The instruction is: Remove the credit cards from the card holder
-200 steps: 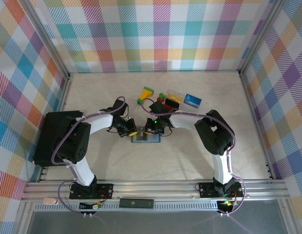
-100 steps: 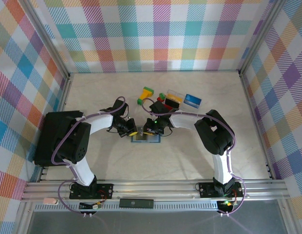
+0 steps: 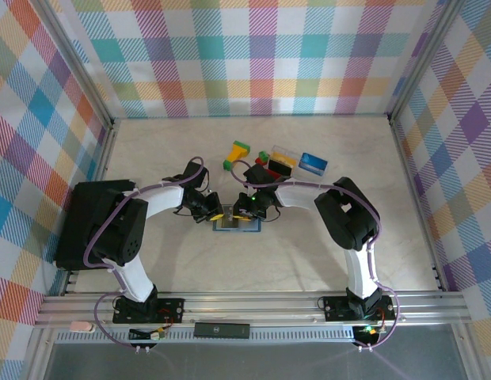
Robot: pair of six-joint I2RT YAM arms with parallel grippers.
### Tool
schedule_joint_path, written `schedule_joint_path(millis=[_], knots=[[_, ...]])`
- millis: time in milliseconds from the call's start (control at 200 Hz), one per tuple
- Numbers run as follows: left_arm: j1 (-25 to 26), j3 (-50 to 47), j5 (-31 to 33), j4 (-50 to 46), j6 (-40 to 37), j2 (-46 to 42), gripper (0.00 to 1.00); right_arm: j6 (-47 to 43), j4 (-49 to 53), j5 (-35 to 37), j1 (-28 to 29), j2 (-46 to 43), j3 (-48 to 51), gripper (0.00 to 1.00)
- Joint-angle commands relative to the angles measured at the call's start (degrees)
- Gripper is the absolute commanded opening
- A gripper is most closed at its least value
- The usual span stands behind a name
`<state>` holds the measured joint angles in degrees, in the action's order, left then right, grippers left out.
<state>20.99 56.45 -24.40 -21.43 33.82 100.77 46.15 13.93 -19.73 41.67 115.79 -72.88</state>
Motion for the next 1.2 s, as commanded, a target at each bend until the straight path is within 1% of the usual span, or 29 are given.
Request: schedule_joint_path(millis=[0, 165, 375, 515, 615, 710, 840, 975, 1195], knots=[[0.3, -1.8, 3.4, -1.9, 0.7, 0.8, 0.08, 0.0, -0.4, -1.2, -0.1, 1.0, -0.7, 0.17], [0.3, -1.7, 3.9, -2.2, 0.8, 0.7, 0.1, 0.1, -2.0, -2.1, -0.1, 0.4, -0.4, 0.16], [0.3, -1.6, 3.5, -2.0, 0.8, 1.2, 0.1, 0.4, -2.1, -3.1, -0.1, 1.3, -0.8, 0.17], [0.3, -1.7, 4.0, -2.3, 0.7, 1.0, 0.1, -0.1, -0.1, -0.6, -0.1, 0.7, -0.7, 0.13], [0.2, -1.5, 4.9, -2.7, 0.9, 0.5, 0.11, -1.2, 2.0, 3.5, -0.2, -1.3, 0.0, 0.1], [0.1, -1.5, 5.4, -2.8, 1.5, -0.3, 0.14, -1.2, 2.4, 6.8, -0.7, -4.1, 2.4, 0.07], [0.1, -1.7, 5.2, -2.1, 2.1, -1.5, 0.18, -2.3, 0.5, 9.0, -1.1, -8.4, 5.7, 0.04], [0.1, -1.7, 4.3, -0.9, 3.3, -3.4, 0.24, -4.9, -1.1, 10.0, -1.1, -12.2, 7.0, 0.0], [-0.7, -3.5, 3.4, 3.9, 6.5, -11.3, 0.41, -12.8, -4.6, 8.0, -1.5, -17.4, 8.8, 0.0]])
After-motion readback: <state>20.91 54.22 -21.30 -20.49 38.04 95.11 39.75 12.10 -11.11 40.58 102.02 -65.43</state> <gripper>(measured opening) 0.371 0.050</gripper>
